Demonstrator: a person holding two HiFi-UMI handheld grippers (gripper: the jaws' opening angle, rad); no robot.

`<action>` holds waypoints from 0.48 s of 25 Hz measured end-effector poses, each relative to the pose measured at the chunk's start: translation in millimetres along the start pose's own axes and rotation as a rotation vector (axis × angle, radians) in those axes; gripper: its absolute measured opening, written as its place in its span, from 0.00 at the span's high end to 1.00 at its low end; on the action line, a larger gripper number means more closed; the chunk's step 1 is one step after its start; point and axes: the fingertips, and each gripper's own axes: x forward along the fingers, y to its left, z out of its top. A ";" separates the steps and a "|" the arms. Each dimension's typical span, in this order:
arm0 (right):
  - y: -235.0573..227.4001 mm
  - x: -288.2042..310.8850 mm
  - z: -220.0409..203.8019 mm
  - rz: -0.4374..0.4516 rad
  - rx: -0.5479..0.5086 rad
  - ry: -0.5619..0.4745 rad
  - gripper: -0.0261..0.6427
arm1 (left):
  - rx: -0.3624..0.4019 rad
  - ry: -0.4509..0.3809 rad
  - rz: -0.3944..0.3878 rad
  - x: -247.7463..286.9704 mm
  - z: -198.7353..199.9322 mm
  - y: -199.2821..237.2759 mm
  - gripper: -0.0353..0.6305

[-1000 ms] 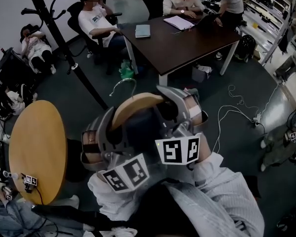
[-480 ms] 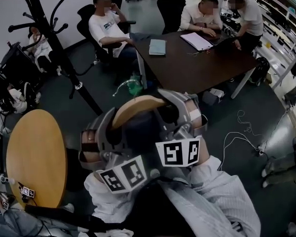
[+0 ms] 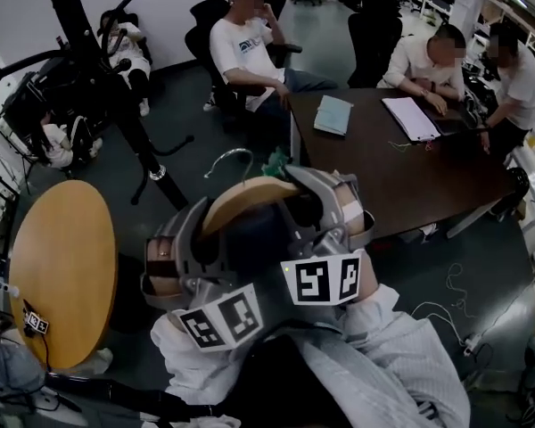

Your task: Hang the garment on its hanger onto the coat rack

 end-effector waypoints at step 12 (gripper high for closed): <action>-59.5 128.9 -26.3 0.234 -0.005 -0.363 0.84 | -0.048 0.357 0.218 107.3 9.4 33.5 0.87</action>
